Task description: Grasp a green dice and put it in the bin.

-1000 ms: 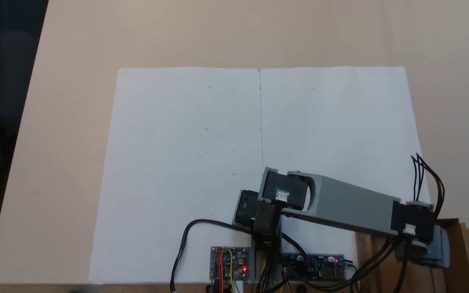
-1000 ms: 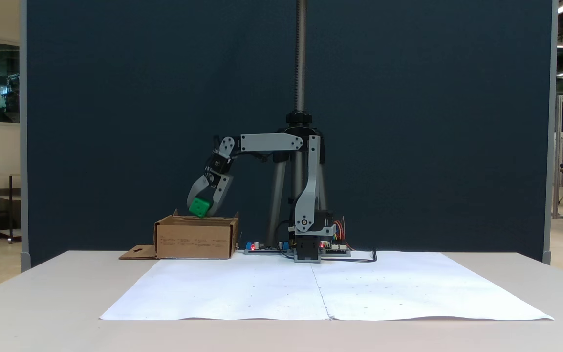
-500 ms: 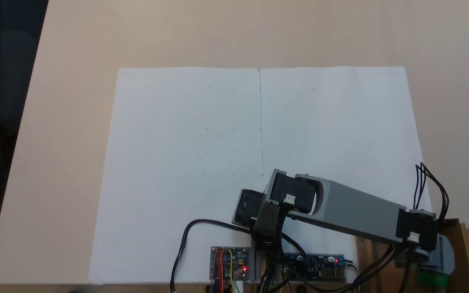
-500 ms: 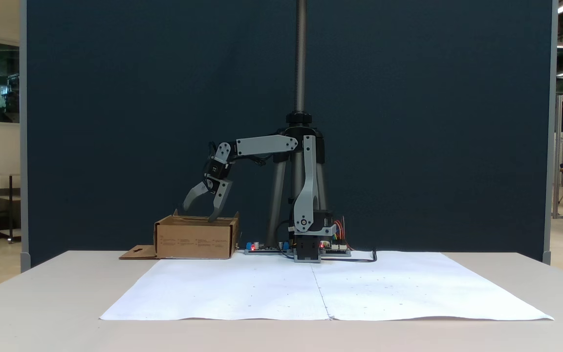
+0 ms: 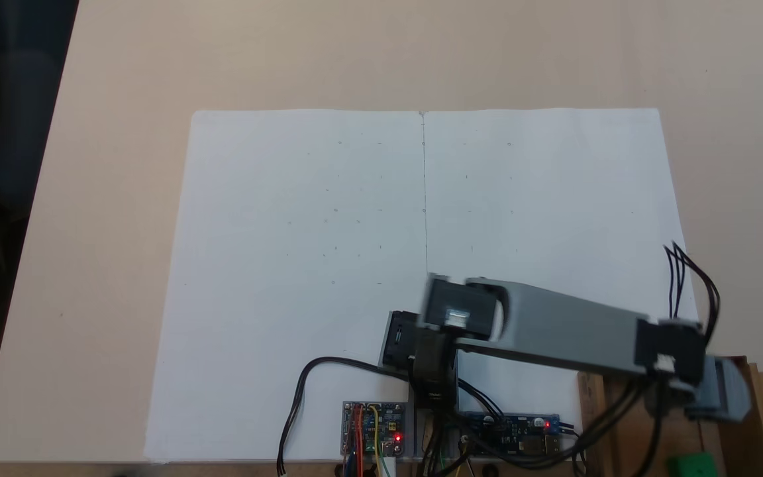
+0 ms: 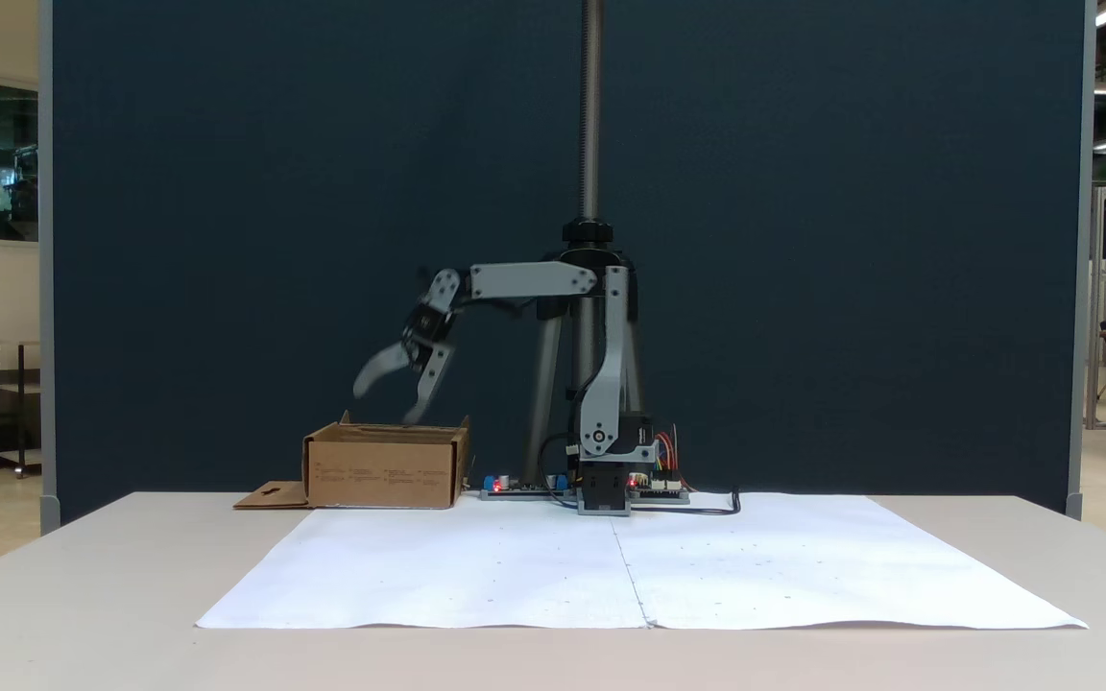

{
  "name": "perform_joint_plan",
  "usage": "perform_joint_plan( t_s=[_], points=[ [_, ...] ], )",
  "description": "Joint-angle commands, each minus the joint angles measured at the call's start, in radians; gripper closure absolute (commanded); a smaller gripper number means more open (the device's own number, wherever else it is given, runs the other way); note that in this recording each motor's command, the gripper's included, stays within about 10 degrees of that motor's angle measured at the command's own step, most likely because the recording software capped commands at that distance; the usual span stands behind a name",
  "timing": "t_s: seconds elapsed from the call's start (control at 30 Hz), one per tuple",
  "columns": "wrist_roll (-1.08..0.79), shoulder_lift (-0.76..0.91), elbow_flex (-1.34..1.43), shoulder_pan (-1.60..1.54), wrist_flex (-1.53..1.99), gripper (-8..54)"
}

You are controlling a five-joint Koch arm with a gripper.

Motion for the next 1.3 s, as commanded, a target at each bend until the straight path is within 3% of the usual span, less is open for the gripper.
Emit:
perform_joint_plan(
  t_s=[0.0,0.2,0.4,0.8,1.13,1.27],
  points=[
    [0.121,0.114,-0.080,-0.071,-0.043,6.2],
    [0.347,0.209,-0.291,-0.390,-0.043,6.2],
    [0.344,0.222,-0.348,-0.779,-0.048,1.2],
    [0.342,0.218,-0.305,-1.420,-0.051,1.3],
    [0.337,0.268,0.026,-1.732,-0.190,1.5],
    [0.190,0.324,0.308,-1.735,-0.337,1.5]
  ],
)
